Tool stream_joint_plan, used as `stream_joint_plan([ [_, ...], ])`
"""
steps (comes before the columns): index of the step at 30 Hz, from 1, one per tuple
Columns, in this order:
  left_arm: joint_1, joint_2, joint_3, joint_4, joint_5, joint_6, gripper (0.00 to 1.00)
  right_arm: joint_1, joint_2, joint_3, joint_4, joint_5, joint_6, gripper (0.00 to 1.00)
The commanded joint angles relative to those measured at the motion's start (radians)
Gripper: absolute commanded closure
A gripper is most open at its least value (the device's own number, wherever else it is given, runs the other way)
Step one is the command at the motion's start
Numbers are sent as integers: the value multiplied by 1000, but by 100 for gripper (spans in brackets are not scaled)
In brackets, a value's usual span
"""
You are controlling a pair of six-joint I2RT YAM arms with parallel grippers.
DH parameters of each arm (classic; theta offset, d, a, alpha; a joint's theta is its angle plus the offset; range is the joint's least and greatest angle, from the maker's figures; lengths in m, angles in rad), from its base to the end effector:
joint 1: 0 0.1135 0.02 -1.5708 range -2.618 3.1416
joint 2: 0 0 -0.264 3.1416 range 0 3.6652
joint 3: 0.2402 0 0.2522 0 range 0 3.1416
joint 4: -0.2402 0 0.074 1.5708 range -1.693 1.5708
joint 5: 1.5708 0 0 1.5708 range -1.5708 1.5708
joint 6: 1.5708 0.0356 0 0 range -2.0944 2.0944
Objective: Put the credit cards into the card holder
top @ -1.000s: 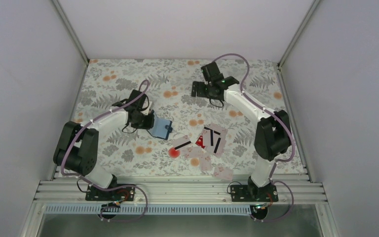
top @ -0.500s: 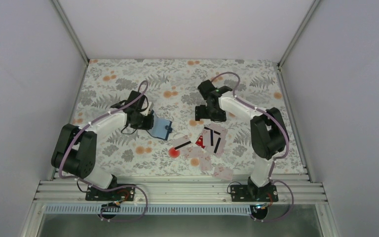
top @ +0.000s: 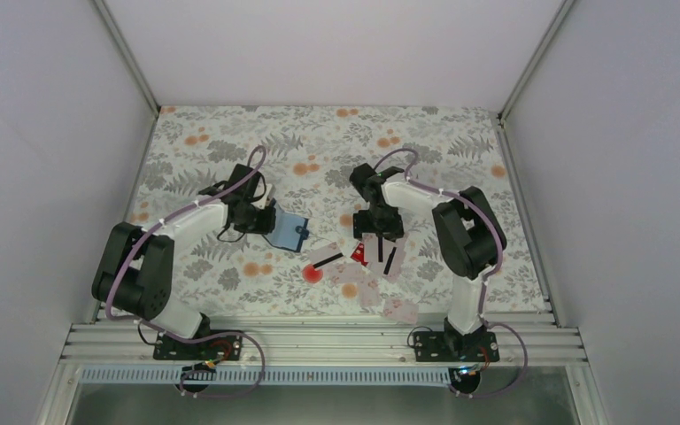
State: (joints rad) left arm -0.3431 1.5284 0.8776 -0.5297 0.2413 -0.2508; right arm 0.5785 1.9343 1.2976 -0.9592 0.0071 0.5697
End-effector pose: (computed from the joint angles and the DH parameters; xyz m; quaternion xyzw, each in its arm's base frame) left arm 0.2621 -0.1027 0.1762 0.0682 0.9718 -0.1692 0.1495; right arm 0.2880 0.1877 0.1533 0.0044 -0.9999 0.0098 0.0086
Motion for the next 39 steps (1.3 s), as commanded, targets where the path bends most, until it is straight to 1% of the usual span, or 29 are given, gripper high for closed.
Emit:
stream_joint_plan([
  [1, 1, -22, -8, 25, 10, 7, 98, 18, 6, -12, -24, -6, 18, 17],
  [9, 1, -21, -16, 31, 9, 7, 98, 30, -15, 6, -68, 0, 18, 17],
  [15, 2, -13, -17, 38, 11, 8, 98, 40, -31, 34, -109, 17, 20, 16],
  [25, 1, -14, -15, 35, 9, 14, 98, 54, -1, 19, -81, -7, 15, 18],
  [33, 2, 0, -14, 42, 11, 13, 98, 55, 19, -55, -36, -28, 2, 32],
  [39, 2, 5, -8, 39, 10, 15, 98, 55, 30, -92, -17, -15, 0, 41],
])
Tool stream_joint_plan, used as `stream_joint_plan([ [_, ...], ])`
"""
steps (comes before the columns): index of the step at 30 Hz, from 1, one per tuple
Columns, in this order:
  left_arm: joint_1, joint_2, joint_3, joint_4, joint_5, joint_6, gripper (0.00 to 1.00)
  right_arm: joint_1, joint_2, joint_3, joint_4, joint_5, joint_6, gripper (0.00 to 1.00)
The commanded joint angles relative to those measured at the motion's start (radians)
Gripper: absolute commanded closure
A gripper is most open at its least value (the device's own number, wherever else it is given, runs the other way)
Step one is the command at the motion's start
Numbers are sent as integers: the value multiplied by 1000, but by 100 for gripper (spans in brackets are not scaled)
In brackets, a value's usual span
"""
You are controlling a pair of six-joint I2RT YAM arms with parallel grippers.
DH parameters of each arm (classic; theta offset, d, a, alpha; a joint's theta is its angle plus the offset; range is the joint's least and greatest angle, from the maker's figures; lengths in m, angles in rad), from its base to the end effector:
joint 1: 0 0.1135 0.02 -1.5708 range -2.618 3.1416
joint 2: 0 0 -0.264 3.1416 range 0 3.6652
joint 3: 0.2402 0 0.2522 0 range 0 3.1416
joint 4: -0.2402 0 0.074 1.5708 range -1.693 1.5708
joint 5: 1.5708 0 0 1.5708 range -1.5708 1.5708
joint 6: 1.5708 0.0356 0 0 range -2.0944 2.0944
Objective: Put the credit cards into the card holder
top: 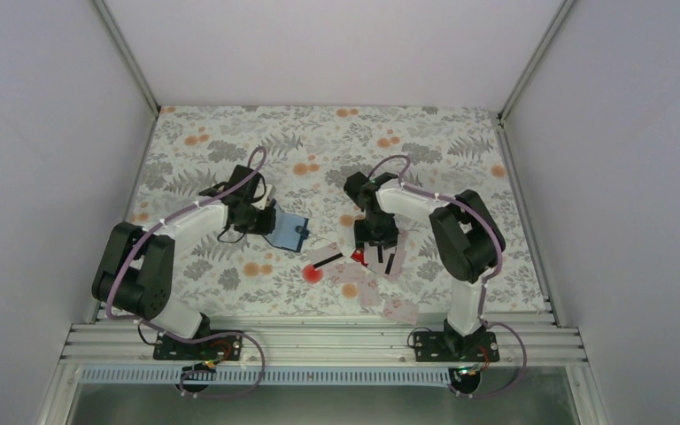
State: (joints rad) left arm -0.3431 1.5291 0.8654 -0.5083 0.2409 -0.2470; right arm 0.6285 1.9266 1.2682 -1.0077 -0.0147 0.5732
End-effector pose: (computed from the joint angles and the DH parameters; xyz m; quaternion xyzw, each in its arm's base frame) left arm 0.2618 -0.1026 0.1736 0.0705 0.9708 -0.1699 0.1539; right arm 0.2683 0.1956 0.1494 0.0273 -0.9985 0.0209 0.0434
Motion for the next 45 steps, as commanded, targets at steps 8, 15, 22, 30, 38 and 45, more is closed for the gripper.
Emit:
stream_joint_plan([
  [8, 3, 4, 8, 14, 13, 8, 98, 6, 11, -23, 24, 17, -7, 50],
  [15, 1, 3, 12, 8, 15, 6, 98, 5, 0, 0, 20, 0, -16, 52],
  [22, 1, 5, 15, 5, 14, 2, 97, 5, -22, 46, -14, 4, -22, 52],
  [30, 2, -7, 50, -34, 5, -1, 57, 6, -49, 126, -25, -35, -45, 51],
  [38, 2, -41, 113, -95, -4, -5, 42, 7, -57, 189, 21, -112, -81, 51],
  [45, 1, -68, 202, -150, -10, 2, 37, 7, -63, 209, 67, -164, -102, 51],
])
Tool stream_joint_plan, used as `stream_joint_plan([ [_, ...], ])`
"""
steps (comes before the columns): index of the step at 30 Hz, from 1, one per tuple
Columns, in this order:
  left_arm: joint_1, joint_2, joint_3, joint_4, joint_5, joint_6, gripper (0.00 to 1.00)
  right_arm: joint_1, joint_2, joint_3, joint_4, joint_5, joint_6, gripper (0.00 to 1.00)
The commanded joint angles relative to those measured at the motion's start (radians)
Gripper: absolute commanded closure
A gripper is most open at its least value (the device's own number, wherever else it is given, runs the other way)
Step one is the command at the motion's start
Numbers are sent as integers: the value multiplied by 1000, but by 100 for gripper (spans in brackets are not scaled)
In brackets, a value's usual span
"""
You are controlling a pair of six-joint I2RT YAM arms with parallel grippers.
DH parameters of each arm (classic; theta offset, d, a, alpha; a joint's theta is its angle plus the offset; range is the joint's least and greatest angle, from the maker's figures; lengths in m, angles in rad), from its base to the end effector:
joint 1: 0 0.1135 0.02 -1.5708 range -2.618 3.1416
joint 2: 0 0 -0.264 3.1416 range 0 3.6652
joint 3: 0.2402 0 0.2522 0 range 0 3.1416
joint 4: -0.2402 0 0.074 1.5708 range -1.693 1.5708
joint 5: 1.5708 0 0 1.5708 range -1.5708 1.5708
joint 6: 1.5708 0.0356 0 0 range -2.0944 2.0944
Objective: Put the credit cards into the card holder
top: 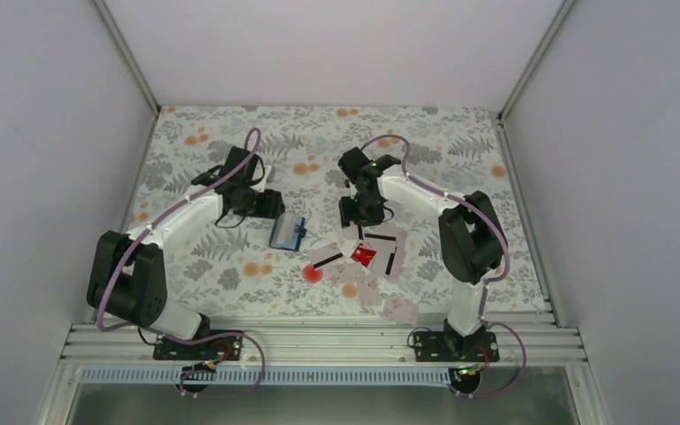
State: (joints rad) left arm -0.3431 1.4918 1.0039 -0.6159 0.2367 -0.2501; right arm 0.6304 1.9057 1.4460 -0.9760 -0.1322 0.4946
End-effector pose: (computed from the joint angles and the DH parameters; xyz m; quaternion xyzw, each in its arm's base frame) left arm 0.2727 -0.1063 0.2179 0.0722 0.9637 -0.1770 0.1862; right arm 0.2942 0.2205 0.1996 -0.0720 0.9929 0.0917 0.0218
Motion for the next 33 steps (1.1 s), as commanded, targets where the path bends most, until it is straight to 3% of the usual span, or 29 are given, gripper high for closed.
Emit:
stream_joint_plan([
  [1, 2, -33, 79, -48, -2, 7, 37, 5, -45, 29, 43, -58, -28, 51],
  [9, 2, -45, 195, -42, 193, 47, 38, 6, -146, 2, 158, -162, -90, 50],
  [18, 2, 43, 406, -137, 470, -40, 42, 21, -315, -32, 280, -188, -215, 48],
  [24, 1, 64, 465, -104, 557, -87, 49, 40, -347, -31, 303, -185, -244, 48],
  [33, -36, 66, 486, -99, 589, -28, 52, 53, -328, 27, 290, -203, -252, 48],
])
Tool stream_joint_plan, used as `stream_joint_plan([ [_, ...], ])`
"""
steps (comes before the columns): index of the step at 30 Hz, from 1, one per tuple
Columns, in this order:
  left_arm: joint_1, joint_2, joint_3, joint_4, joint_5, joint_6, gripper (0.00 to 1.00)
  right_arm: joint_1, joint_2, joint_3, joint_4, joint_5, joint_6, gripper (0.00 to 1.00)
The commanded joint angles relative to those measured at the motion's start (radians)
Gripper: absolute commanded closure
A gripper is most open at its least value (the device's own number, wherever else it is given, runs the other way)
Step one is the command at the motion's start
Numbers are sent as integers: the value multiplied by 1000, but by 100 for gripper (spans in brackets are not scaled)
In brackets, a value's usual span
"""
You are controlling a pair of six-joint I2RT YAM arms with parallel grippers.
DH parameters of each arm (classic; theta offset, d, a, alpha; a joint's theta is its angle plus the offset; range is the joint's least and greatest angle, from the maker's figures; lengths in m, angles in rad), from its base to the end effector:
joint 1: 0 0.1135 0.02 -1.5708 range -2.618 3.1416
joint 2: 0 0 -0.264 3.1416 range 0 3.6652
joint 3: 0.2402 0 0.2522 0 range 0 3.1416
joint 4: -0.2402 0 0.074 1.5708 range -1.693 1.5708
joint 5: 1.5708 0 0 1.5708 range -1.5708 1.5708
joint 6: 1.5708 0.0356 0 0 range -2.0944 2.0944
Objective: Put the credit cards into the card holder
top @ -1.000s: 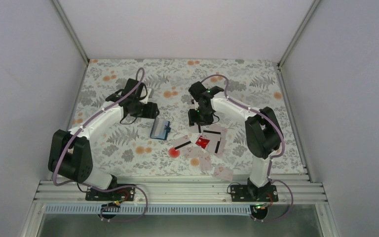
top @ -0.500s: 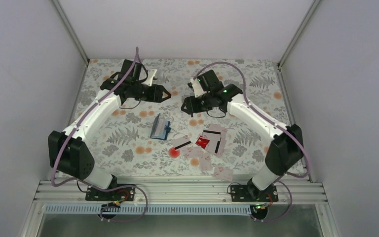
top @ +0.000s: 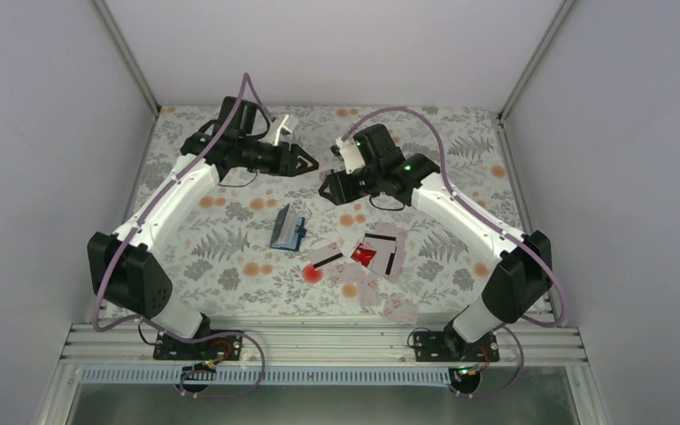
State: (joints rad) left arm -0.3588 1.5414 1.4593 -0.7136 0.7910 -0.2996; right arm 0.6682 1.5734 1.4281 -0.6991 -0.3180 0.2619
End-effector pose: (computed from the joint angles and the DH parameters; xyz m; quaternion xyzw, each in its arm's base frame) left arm 0.3007 -0.1398 0.3463 0.1708 0.8497 -0.4503 0.2147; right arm 0.2626 0.2215 0.3208 -0.2413 0.8926 0.2896 0.2472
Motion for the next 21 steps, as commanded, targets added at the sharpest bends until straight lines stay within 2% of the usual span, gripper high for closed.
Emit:
stream_joint_plan([
  [1, -25, 18, 31, 0, 28, 22, 53, 17, 8, 52, 10, -21, -21, 48],
  [6, -74, 41, 46, 1, -21, 24, 57, 23, 14, 80, -2, -28, -26, 48],
  [8, -91, 53, 59, -5, -52, 21, 61, 25, 15, 88, -4, -28, -27, 48],
  [17, -102, 45, 69, -1, -146, -35, 95, 27, 3, 85, -12, 7, -21, 47],
  [19, -102, 43, 70, -12, -160, -38, 97, 27, 1, 89, -12, 17, -13, 43],
  [21, -102, 39, 70, -11, -159, -44, 98, 27, 1, 92, -10, 18, -6, 28],
])
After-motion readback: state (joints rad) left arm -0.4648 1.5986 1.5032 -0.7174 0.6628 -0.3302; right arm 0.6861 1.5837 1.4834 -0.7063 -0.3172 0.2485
